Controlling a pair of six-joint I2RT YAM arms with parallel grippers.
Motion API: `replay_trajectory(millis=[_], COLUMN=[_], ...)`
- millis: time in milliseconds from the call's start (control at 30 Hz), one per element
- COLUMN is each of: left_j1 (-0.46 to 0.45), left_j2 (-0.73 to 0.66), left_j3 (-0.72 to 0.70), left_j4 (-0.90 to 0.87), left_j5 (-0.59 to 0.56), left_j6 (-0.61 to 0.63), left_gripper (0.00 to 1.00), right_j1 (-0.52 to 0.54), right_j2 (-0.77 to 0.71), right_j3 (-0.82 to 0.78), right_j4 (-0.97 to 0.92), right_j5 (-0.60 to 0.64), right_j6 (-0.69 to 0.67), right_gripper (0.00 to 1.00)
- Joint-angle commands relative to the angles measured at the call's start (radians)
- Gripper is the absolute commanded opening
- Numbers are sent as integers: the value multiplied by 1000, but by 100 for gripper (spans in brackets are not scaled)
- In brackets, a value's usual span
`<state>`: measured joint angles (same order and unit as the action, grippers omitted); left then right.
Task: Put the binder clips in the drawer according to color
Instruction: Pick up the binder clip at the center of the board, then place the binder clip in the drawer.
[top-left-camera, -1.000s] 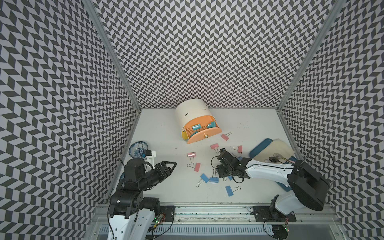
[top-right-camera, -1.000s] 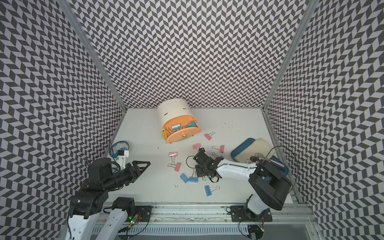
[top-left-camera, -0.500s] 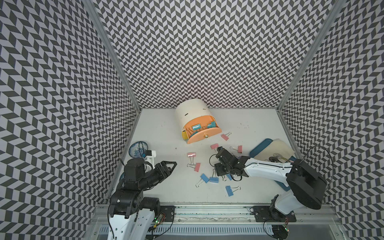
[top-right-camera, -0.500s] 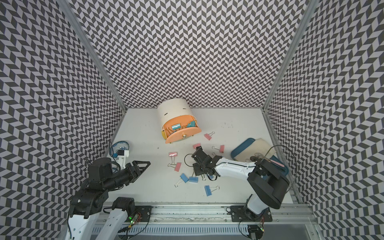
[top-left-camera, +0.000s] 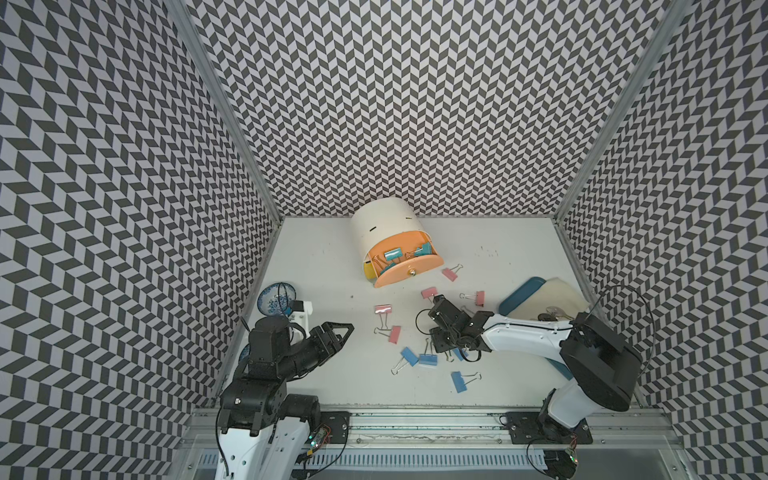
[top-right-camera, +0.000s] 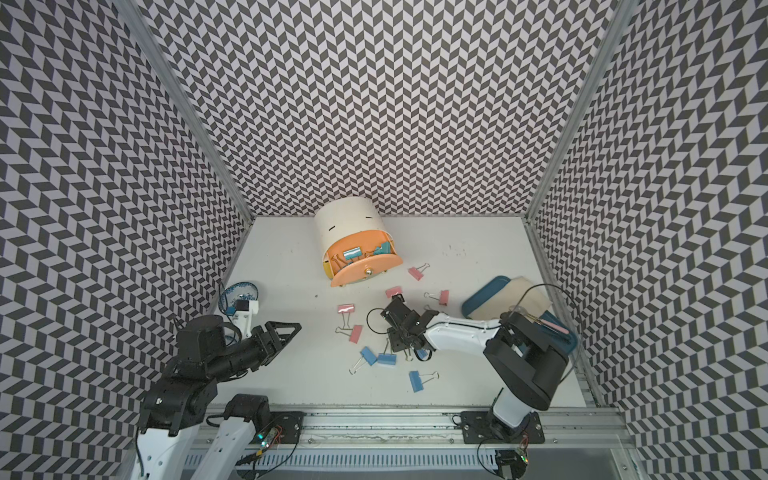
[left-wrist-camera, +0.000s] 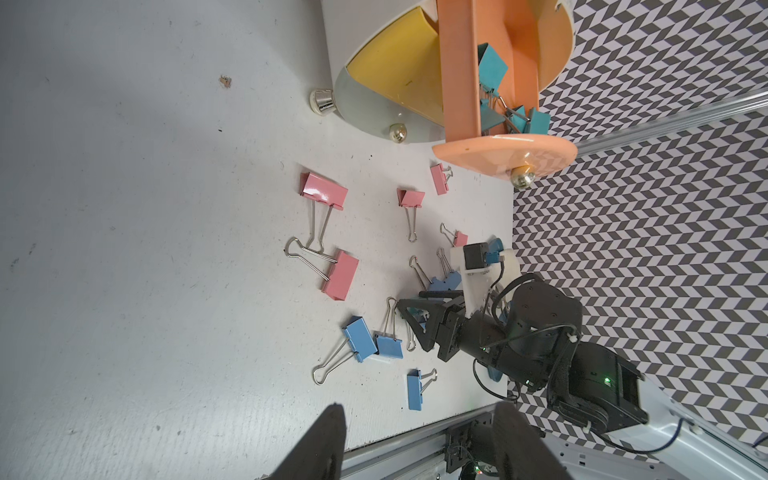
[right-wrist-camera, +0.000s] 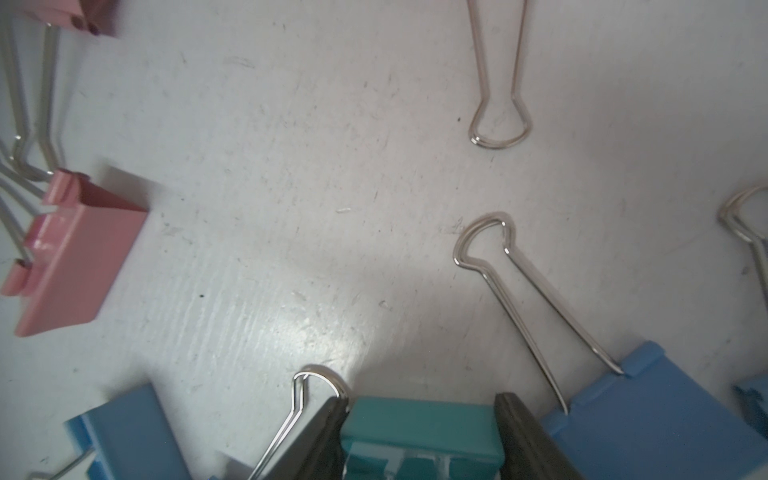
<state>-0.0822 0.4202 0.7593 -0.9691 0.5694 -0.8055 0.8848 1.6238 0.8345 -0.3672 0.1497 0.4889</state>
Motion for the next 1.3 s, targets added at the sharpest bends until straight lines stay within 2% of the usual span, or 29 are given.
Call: replay_trajectory(millis=[0,300,600,833,1000,1267], left_j1=[6,6,7,6,4,0], left_j2=[12,43,169,286,359,455], left_j3=[-6,26,123,220,279,320], left_j4=[35,71,140,216,277,361], left_j5=[-5,-2,15,56,91,141], left_j6=[9,8,11,19,14,10], left_gripper=[61,61,61,60,60,60], right_j1=[-3,-7,-43,-110,-157,-168], right_j2=[-24,-130,-292,-426,-393,-214], right_j3=[18,85,158,273,443,710], right_j4=[8,-47,-145,-191,-238,-253], right_j5=[18,4,3,17,-17,-72], right_j6=[3,14,24,8,-20,-46], right_gripper=[54,47,44,44,44,44])
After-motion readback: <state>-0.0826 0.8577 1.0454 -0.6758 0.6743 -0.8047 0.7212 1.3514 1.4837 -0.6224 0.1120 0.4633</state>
